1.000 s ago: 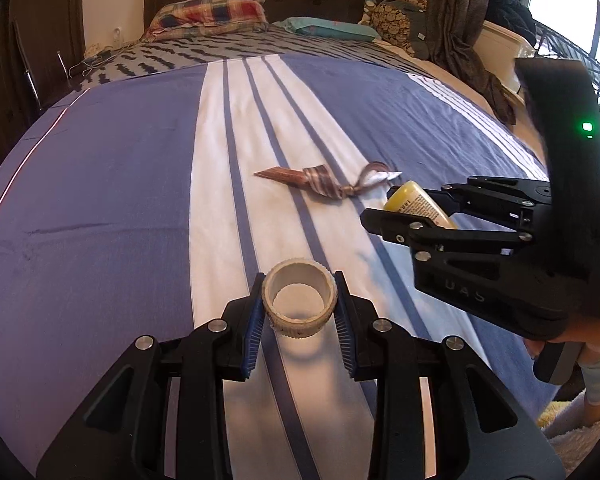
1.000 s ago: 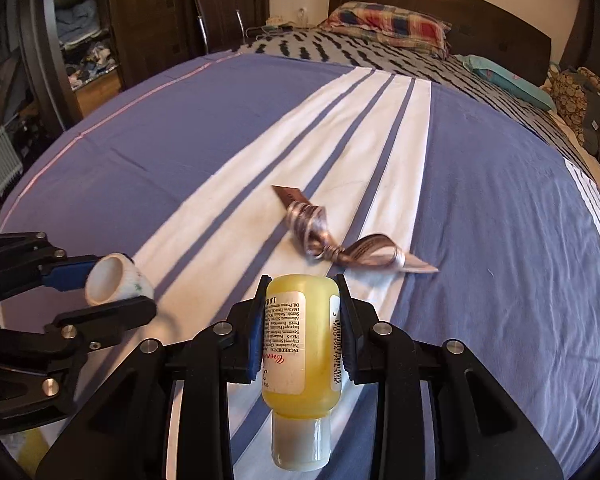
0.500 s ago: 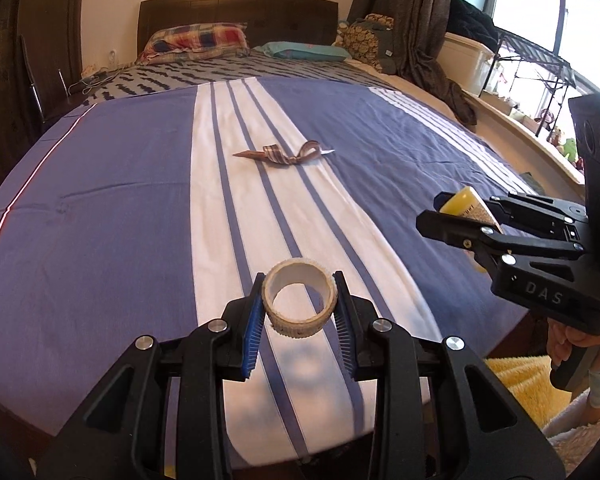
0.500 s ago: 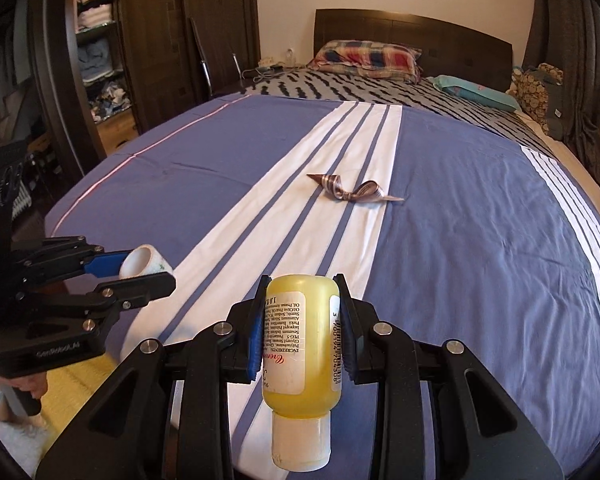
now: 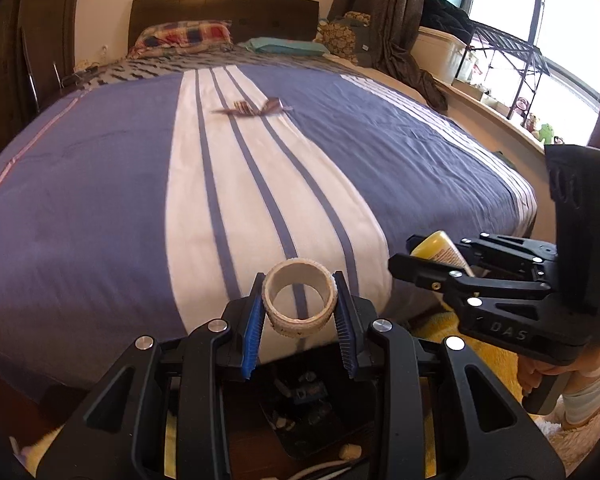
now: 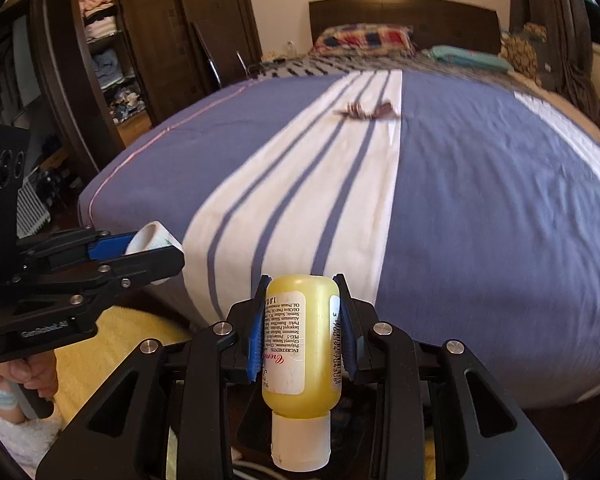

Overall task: Collect trash
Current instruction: 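Lower the yellow bottle and tape roll into the black bin and open both tools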

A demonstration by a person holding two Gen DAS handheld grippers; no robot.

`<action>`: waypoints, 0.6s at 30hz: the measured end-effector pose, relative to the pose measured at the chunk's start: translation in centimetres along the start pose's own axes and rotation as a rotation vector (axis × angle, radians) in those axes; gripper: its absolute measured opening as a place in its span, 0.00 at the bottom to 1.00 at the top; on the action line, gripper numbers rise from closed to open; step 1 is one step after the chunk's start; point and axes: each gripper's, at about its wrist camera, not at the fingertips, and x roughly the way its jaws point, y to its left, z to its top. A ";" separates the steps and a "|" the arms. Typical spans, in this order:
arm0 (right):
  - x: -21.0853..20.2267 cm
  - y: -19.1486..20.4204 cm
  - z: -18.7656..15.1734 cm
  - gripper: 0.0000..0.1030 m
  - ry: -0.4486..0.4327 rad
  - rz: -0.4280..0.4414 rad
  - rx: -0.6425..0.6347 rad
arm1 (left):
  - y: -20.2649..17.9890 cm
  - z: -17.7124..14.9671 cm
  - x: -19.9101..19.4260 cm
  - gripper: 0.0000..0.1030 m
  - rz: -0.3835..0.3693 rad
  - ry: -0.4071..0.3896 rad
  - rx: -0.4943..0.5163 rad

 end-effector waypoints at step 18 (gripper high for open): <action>7.2 -2.4 -10.5 0.30 0.255 -0.031 0.199 | 0.7 -10.9 10.1 0.30 -0.062 0.300 -0.089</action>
